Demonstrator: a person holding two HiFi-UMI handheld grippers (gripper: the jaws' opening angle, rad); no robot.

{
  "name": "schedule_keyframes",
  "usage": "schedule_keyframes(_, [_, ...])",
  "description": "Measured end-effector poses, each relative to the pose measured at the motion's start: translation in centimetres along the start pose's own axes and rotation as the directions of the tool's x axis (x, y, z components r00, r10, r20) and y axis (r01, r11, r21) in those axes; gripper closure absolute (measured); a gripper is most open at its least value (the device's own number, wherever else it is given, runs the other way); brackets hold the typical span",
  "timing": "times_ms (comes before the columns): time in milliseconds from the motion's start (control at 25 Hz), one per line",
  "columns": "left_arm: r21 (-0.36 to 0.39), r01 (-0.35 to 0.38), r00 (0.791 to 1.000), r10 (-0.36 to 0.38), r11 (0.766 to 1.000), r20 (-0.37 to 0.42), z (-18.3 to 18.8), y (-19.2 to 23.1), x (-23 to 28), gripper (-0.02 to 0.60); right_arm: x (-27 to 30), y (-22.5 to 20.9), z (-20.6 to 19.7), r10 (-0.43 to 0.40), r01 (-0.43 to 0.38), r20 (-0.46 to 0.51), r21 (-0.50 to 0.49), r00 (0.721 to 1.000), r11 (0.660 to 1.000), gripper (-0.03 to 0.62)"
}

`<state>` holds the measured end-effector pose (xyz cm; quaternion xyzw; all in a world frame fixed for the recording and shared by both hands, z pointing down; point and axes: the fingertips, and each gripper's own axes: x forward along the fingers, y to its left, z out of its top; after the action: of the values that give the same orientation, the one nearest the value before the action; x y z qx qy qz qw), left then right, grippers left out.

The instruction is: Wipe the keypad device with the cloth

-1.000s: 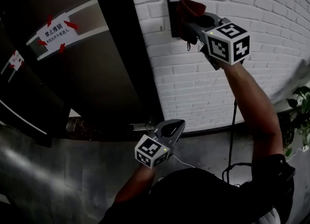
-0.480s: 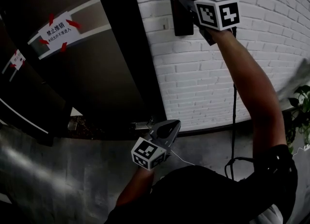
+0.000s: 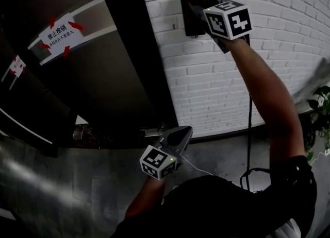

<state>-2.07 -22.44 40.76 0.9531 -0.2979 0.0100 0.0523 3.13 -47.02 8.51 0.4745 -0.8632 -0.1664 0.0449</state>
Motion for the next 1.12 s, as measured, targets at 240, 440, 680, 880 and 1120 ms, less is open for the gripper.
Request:
schedule_keyframes(240, [-0.001, 0.02, 1.0, -0.02, 1.0, -0.007, -0.3, -0.7, 0.3, 0.565, -0.4, 0.4, -2.2, 0.007, -0.006, -0.026, 0.018, 1.0, 1.0, 0.548])
schedule_keyframes(440, [-0.022, 0.028, 0.999, -0.028, 0.999, -0.023, -0.5, -1.0, 0.3, 0.565, -0.5, 0.9, -4.2, 0.015, -0.014, -0.045, 0.042, 0.999, 0.999, 0.548])
schedule_keyframes(680, [-0.004, 0.019, 1.0, -0.019, 1.0, -0.01, -0.4, -0.8, 0.3, 0.565, -0.5, 1.5, -5.7, 0.028, -0.025, -0.059, 0.052, 0.998, 0.998, 0.548])
schedule_keyframes(880, [-0.023, 0.029, 0.999, -0.03, 0.999, -0.025, -0.4, -1.2, 0.4, 0.565, -0.5, 2.0, -7.0, 0.037, -0.033, -0.076, 0.052, 0.996, 0.998, 0.548])
schedule_keyframes(1120, [-0.004, 0.018, 1.0, -0.018, 1.0, -0.02, -0.4, -0.8, 0.2, 0.565, -0.7, 2.6, -9.1, 0.05, -0.043, -0.101, 0.071, 0.994, 0.997, 0.548])
